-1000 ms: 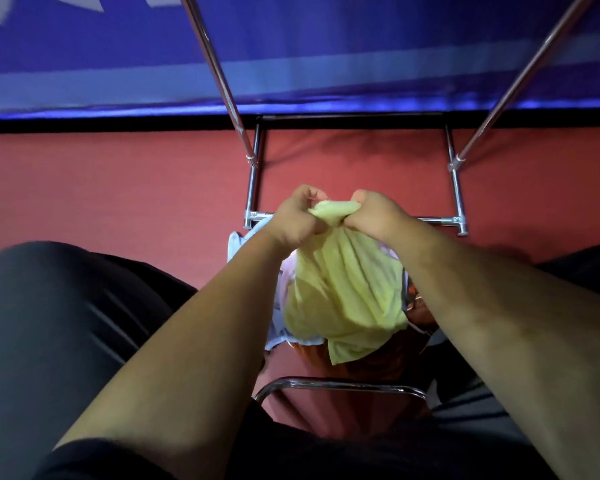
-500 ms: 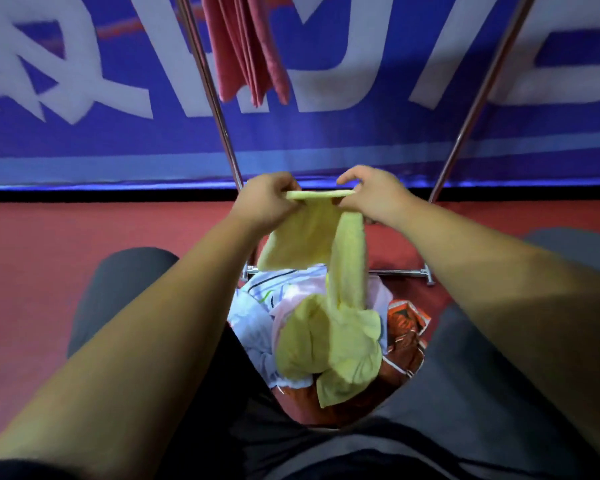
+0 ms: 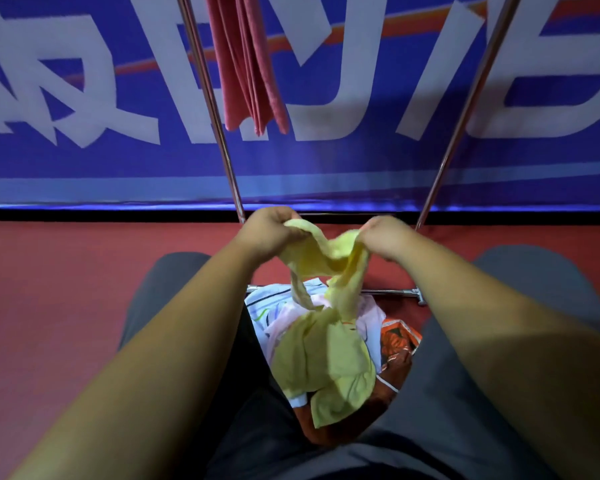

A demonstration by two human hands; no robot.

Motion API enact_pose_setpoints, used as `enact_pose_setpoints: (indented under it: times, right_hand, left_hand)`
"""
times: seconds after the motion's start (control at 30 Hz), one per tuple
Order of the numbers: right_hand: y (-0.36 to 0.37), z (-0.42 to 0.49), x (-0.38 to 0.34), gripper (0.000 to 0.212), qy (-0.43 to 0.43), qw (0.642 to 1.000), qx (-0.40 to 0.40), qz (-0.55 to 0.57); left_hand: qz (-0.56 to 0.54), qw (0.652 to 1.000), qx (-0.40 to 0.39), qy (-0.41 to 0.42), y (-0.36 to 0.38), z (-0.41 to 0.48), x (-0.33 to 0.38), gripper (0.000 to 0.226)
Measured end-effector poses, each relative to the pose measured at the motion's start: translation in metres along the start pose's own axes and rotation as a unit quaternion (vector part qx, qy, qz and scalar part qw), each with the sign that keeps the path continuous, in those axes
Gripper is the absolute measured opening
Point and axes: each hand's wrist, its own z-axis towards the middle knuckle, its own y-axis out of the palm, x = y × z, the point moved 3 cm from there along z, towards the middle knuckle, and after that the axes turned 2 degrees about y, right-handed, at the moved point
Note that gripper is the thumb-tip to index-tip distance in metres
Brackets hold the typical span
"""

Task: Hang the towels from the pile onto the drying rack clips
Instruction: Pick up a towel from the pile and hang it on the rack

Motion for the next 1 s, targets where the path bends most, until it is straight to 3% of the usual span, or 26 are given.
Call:
enact_pose_setpoints:
  times: [0.03, 0.13, 0.2, 0.3, 0.5, 0.63, 0.83, 0.93, 1.0]
  right_hand:
    - [0.008, -0.005, -0.003, 0.031, -0.026, 0.999, -0.025, -0.026]
    - [0.034, -0.017, -0.016, 0.062, -0.104, 0.985, -0.13, 0.037]
    - [0.048, -0.016, -0.023, 0.054, -0.132, 0.974, -0.171, 0.064]
    - [0.049, -0.013, -0.026, 0.035, -0.119, 0.981, -0.119, 0.092]
    - [0.04, -0.013, -0.032, 0.007, -0.116, 0.967, -0.122, 0.191]
    - [0.036, -0.015, -0.04, 0.007, -0.111, 0.958, -0.109, 0.24]
    - [0.035, -0.009, -0.036, 0.025, -0.138, 0.947, -0.088, 0.276]
    - [0.032, -0.003, -0.037, 0.025, -0.169, 0.942, -0.022, 0.291]
    - [0.023, 0.001, -0.037, 0.023, -0.182, 0.945, 0.061, 0.267]
  left_hand:
    - [-0.022, 1.0, -0.018, 0.003, 0.008, -0.004, 0.004, 0.007]
    - [-0.034, 0.996, -0.076, 0.03, 0.026, -0.011, 0.01, 0.022]
    - [-0.092, 0.99, -0.102, 0.037, 0.032, -0.013, 0.015, 0.036]
    - [-0.138, 0.986, -0.09, 0.04, 0.028, -0.008, 0.013, 0.053]
    - [-0.24, 0.97, -0.043, 0.016, 0.02, 0.005, 0.0, 0.039]
    - [-0.22, 0.975, -0.029, 0.026, 0.014, 0.007, -0.003, 0.035]
    - [-0.142, 0.988, -0.033, 0.046, 0.016, 0.007, -0.001, 0.041]
    - [-0.071, 0.996, -0.04, 0.04, 0.02, 0.006, -0.001, 0.042]
    - [-0.009, 0.998, -0.049, 0.048, 0.022, 0.007, -0.002, 0.03]
